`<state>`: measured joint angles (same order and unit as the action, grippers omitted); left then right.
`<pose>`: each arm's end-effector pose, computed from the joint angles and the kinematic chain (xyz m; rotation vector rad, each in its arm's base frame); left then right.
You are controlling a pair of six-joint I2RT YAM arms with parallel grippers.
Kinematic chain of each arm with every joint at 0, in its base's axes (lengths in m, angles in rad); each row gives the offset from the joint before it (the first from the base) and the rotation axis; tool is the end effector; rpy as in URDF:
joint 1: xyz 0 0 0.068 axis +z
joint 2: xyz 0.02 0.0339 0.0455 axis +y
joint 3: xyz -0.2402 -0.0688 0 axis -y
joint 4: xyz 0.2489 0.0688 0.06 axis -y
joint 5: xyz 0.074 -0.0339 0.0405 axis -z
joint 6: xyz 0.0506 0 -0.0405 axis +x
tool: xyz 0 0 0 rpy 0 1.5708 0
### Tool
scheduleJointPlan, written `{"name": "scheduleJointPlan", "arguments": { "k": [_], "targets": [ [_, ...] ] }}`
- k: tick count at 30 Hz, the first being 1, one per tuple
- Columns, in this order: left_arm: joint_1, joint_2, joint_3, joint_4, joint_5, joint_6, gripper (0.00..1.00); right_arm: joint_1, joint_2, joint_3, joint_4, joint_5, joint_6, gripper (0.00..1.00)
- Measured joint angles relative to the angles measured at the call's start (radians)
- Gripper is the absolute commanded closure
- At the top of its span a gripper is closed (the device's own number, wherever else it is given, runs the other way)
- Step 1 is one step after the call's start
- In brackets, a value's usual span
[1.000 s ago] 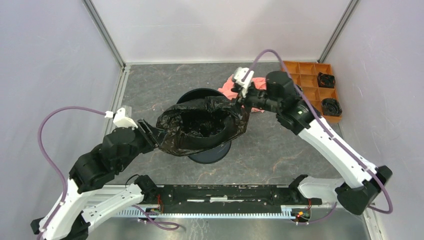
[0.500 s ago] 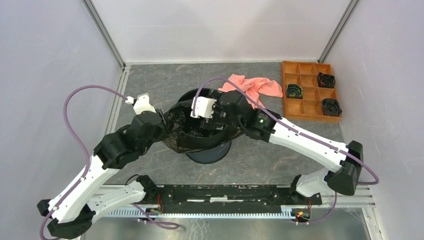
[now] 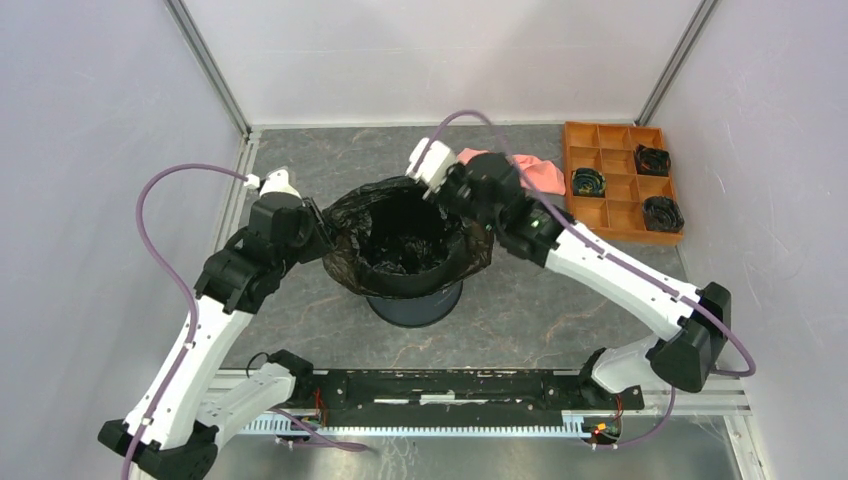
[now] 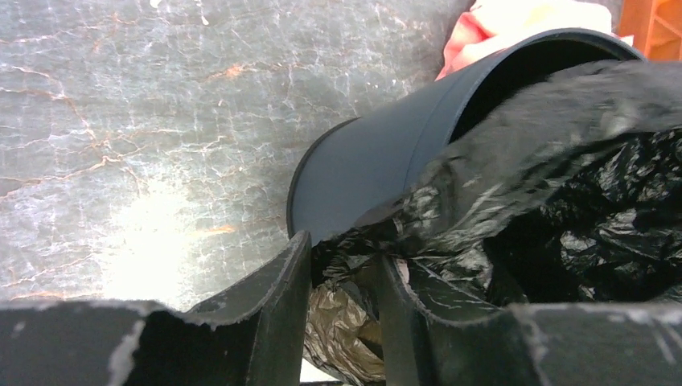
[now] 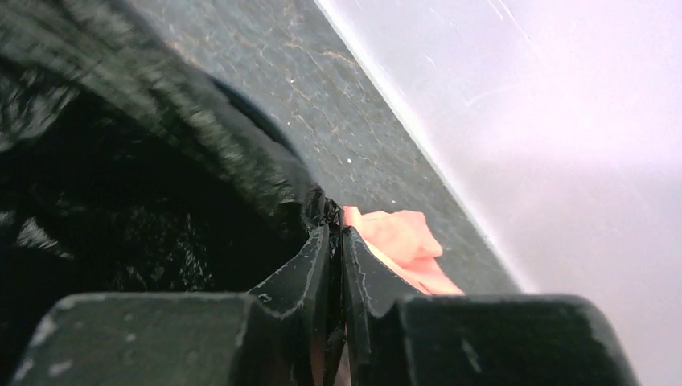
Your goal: Put the trash bags into the trash bin
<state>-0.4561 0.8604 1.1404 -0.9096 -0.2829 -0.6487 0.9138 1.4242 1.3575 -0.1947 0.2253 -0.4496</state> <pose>0.1724 -0.0688 0.3499 -0.3674 2.1584 -0.3182 0.2266 0.2753 0.3625 -1.0242 1.5131 0.1210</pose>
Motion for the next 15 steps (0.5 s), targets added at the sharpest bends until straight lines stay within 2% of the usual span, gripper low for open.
{"name": "scheduleJointPlan", "arguments": {
  "k": [2,7,12,15],
  "targets": [
    [0.026,0.019,-0.003,0.013,0.050,0.021,0.56,-0.093,-0.003,0.006,0.010,-0.119,0.089,0.90],
    [0.070,0.032,-0.016,0.043,0.135,0.058,0.51,-0.270,0.067,0.123,-0.014,-0.372,0.275,0.95],
    [0.082,0.019,-0.022,0.073,0.161,0.082,0.58,-0.365,0.194,0.230,-0.008,-0.633,0.470,0.95],
    [0.082,0.008,-0.026,0.083,0.163,0.090,0.49,-0.390,0.241,0.232,-0.026,-0.695,0.531,0.75]
  ]
}}
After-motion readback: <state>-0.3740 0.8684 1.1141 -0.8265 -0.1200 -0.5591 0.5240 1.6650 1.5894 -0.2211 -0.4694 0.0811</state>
